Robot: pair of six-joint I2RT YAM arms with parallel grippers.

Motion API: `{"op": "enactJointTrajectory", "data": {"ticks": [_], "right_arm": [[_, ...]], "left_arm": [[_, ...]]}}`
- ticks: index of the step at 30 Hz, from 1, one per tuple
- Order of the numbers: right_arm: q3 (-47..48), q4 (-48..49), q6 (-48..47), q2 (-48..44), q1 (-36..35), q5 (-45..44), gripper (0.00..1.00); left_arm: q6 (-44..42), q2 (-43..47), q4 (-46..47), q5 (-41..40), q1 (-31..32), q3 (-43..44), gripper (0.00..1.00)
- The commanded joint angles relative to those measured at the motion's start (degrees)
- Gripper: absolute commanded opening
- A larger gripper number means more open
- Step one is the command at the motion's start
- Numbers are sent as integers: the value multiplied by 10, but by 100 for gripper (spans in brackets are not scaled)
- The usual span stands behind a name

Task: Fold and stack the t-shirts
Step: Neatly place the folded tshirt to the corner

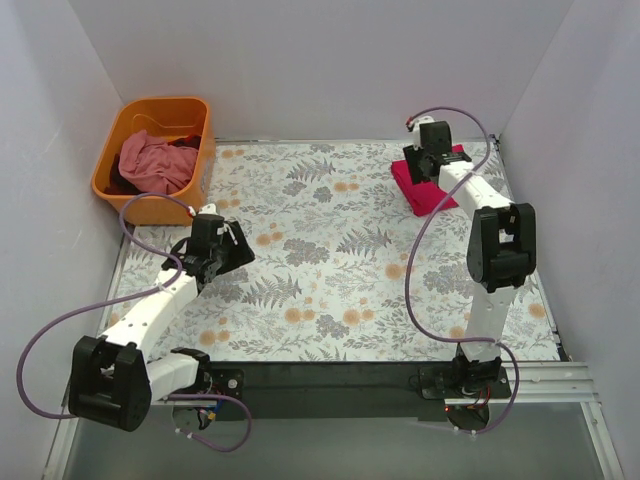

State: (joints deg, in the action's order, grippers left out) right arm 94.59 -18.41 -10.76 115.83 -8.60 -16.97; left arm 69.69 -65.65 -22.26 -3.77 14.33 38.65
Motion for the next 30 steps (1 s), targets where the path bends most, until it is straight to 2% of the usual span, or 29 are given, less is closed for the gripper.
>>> {"op": "enactJointTrajectory", "data": {"ticks": [1, 7, 14, 20, 26, 30], "right_arm": [[-46, 10, -35, -12, -26, 37, 61], [-87, 8, -61, 1, -58, -1, 59], [-85, 14, -90, 44, -92, -82, 54], [-91, 20, -89, 61, -99, -102, 49], [-98, 21, -94, 89, -100, -129, 36], [-86, 38, -94, 119, -100, -161, 19]], "left_arm": [[-2, 37, 7, 3, -1, -5, 63], [-2, 49, 6, 9, -1, -7, 63], [-2, 49, 6, 15, -1, -7, 63], [-3, 48, 6, 19, -1, -6, 63], [-3, 46, 7, 18, -1, -7, 63], [-3, 37, 6, 18, -1, -9, 63]]}}
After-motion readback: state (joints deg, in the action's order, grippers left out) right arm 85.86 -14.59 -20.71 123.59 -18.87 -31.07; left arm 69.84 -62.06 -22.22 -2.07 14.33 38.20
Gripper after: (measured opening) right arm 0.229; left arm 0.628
